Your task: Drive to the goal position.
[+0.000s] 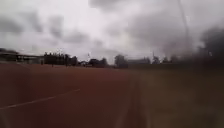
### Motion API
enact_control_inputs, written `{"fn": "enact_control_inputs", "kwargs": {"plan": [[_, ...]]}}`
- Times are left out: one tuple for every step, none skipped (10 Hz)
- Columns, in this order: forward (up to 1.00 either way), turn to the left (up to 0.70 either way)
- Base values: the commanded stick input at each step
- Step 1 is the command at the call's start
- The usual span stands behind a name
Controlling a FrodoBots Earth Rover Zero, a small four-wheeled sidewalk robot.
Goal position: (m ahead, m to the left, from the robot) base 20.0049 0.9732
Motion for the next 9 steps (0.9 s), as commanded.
{"fn": "enact_control_inputs", "kwargs": {"plan": [[0.85,0.0],[0.85,0.0],[0.85,0.0],[0.85,0.0],[0.85,0.0],[0.85,0.0],[0.85,-0.04],[0.85,-0.1],[0.85,-0.16]]}}
